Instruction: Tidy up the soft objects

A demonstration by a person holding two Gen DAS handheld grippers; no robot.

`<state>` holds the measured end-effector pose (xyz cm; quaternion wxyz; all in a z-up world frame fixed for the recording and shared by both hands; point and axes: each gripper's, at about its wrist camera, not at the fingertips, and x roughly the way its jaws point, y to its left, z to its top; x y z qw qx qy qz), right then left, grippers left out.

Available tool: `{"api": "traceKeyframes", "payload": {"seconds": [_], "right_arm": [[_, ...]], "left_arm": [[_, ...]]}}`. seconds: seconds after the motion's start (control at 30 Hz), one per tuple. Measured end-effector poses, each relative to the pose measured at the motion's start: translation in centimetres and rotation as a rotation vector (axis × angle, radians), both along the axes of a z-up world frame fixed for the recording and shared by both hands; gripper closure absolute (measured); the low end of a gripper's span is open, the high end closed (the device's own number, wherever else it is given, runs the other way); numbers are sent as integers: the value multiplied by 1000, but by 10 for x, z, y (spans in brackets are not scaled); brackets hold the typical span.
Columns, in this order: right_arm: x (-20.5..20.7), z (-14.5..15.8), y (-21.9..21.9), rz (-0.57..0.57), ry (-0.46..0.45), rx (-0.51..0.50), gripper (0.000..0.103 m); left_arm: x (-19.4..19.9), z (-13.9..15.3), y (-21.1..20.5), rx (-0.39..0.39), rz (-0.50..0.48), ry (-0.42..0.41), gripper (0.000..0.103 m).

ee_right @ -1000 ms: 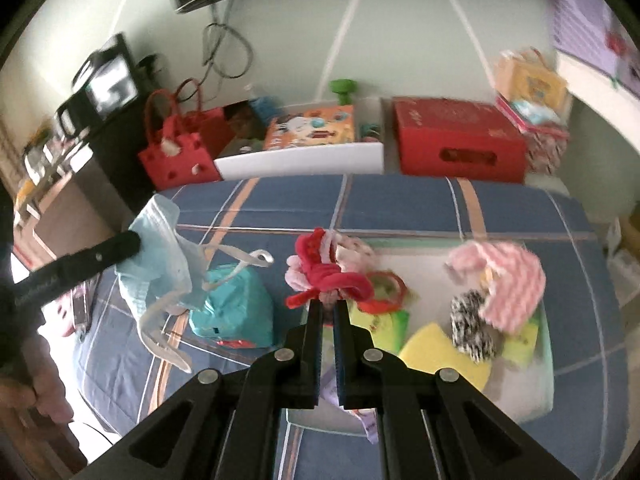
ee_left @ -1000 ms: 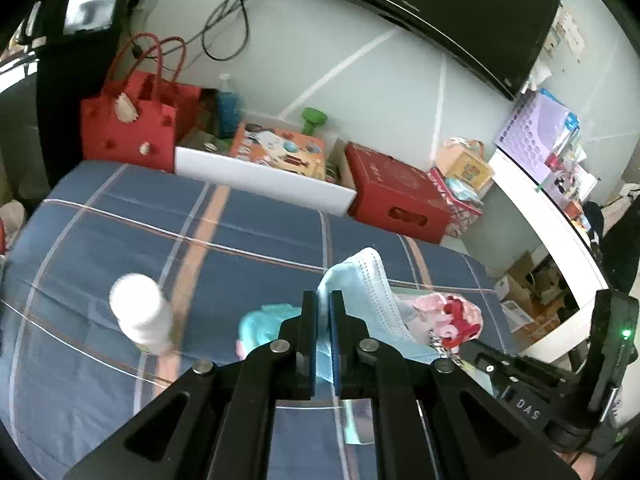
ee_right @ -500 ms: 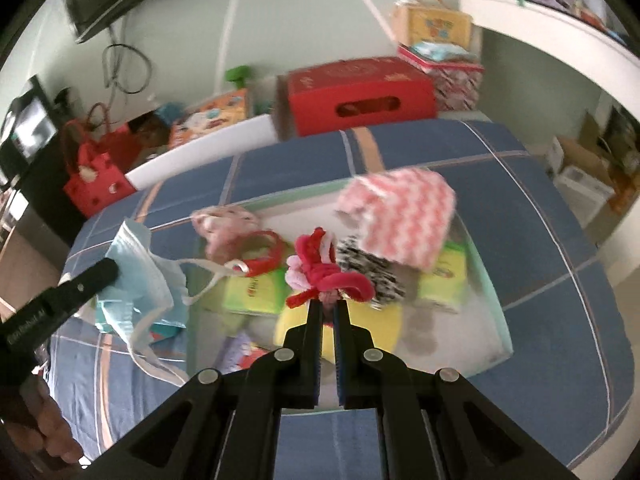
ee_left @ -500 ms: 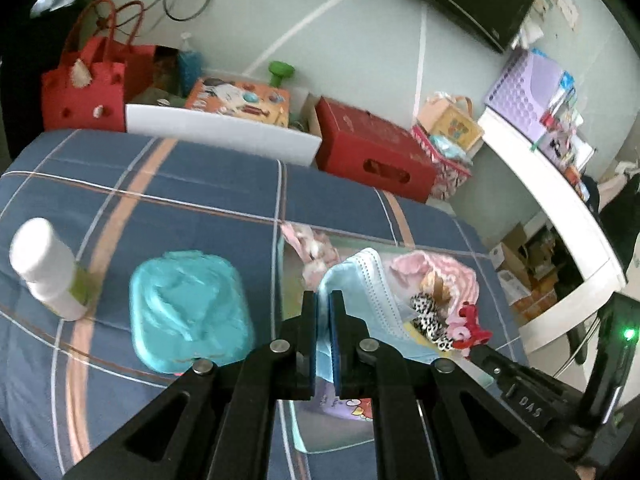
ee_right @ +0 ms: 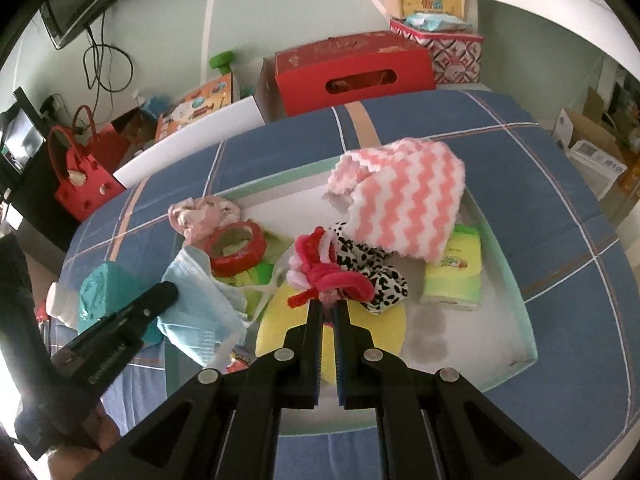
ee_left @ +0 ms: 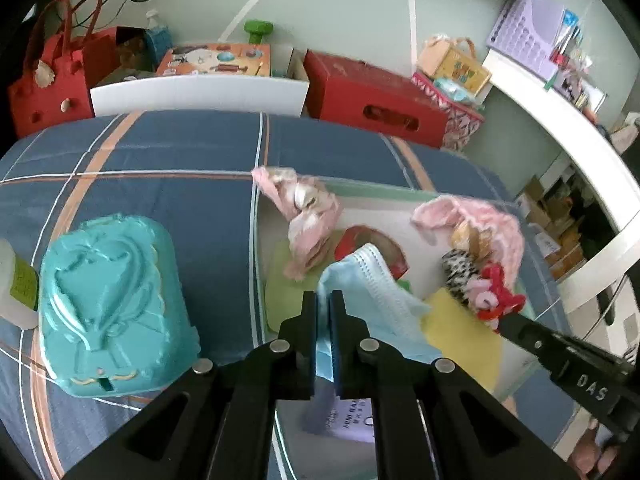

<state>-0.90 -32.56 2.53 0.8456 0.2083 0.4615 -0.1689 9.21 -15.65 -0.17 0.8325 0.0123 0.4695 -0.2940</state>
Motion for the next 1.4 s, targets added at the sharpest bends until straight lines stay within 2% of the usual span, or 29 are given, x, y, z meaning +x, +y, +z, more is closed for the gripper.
{"api": "traceKeyframes", "payload": {"seconds": [0.17,0.4,0.53,0.63,0.77,0.93,0.97,1.03,1.07,1.2,1.3,1.4], "right_arm": [[1,-6,-1,0,14,8,96],[-2,-6,-4,-12,20,11,94],[-4,-3,0,-9,27,-16,93],[-5,0,3,-5,32,-32,93],[-7,4,7,-6,34,-48,81],[-12,5,14,-1,51,-71,76],[-13,5,16,0,55,-75,72],[-15,5,19,-2,63,-84,54],[-18,6,22,-4,62,-91,45],[-26,8,28,3,62,-102,44],[-30,7,30,0,69,-104,40],[-33,5,33,3,74,-105,36]], "left_arm": [[3,-16,-5,53,8,19,97],[0,-10,-4,55,3,29,93],[-5,0,6,23,5,33,69],[-10,10,13,9,8,17,65],[-19,23,25,15,24,-20,46],[-29,29,41,51,38,-11,42],[-32,30,42,62,36,-20,37],[-41,34,46,87,43,-53,30],[-45,35,48,89,43,-59,29],[-57,35,58,69,47,-46,29],[-63,34,69,97,72,-62,24],[-65,31,80,111,108,-66,23]]}}
